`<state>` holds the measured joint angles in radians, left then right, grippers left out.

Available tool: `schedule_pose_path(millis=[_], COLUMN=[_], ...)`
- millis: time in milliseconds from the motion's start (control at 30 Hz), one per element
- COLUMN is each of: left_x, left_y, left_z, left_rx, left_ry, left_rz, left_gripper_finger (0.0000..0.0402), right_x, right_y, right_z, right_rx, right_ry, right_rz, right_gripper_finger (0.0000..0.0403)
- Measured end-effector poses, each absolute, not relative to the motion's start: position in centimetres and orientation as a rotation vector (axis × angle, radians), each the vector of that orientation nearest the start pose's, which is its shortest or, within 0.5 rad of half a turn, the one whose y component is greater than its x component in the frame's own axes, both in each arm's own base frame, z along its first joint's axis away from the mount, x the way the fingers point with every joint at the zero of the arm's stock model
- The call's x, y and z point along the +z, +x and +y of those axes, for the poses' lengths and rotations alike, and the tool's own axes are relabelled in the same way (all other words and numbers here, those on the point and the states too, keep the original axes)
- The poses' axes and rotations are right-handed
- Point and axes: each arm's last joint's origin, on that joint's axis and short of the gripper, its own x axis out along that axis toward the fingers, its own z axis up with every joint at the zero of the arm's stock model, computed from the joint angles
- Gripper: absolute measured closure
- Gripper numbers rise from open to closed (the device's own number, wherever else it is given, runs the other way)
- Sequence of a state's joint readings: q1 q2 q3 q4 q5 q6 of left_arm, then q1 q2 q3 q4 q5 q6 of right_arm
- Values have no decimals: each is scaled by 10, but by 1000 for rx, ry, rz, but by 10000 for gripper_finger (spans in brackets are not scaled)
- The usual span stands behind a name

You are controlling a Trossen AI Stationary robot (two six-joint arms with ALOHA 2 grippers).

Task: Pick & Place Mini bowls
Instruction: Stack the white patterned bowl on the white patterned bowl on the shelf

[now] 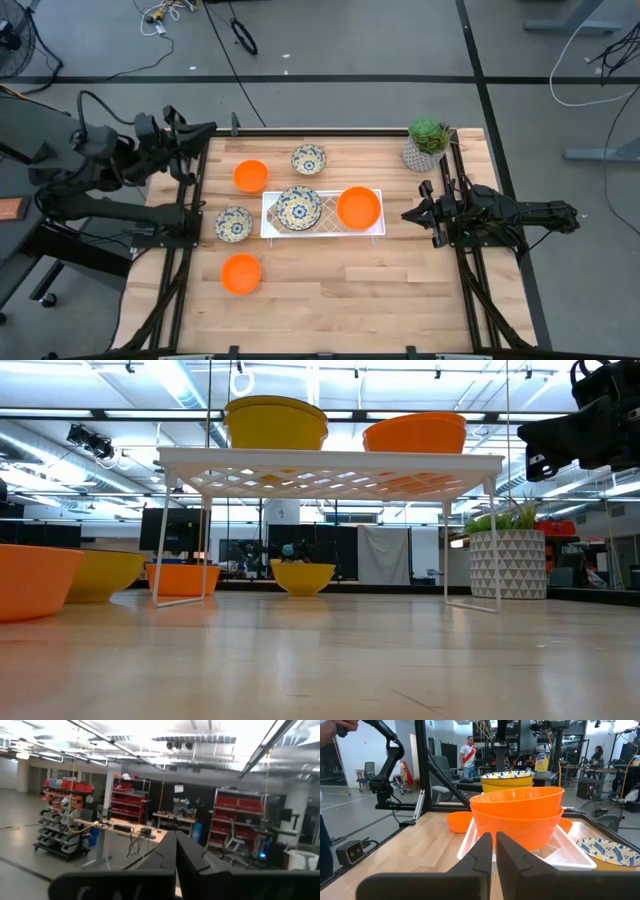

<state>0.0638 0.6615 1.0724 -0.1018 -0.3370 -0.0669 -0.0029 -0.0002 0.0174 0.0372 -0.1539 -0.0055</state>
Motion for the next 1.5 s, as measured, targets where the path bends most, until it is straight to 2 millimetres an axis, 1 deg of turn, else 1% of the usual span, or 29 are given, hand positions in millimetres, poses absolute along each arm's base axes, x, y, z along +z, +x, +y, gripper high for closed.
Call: schedule_pose_path(millis=[167, 267, 567, 967, 1333, 1500], left_x=[464, 471, 482, 468, 450, 446], left_y=[106, 111, 126, 151, 177, 180], left_z=[20, 22, 36, 64, 105, 121], left_rx=[420, 397, 369, 329, 276, 277], left_ry=[-84, -56, -32, -62, -158, -190], left_rz=[-259, -232, -122, 23, 114, 110], left_gripper_finger=[401, 401, 401, 401, 400, 400], right_x=[173, 173, 173, 173, 173, 173], right_y=[96, 96, 96, 96, 96, 96], right_z=[4, 4, 4, 4, 4, 4], right_rx=[151, 151, 151, 151, 151, 151], right_ry=[-10, -10, -10, -10, -10, -10], right_rz=[-55, -55, -55, -55, -55, -55], right_gripper_finger=[376, 376, 376, 376, 376, 376])
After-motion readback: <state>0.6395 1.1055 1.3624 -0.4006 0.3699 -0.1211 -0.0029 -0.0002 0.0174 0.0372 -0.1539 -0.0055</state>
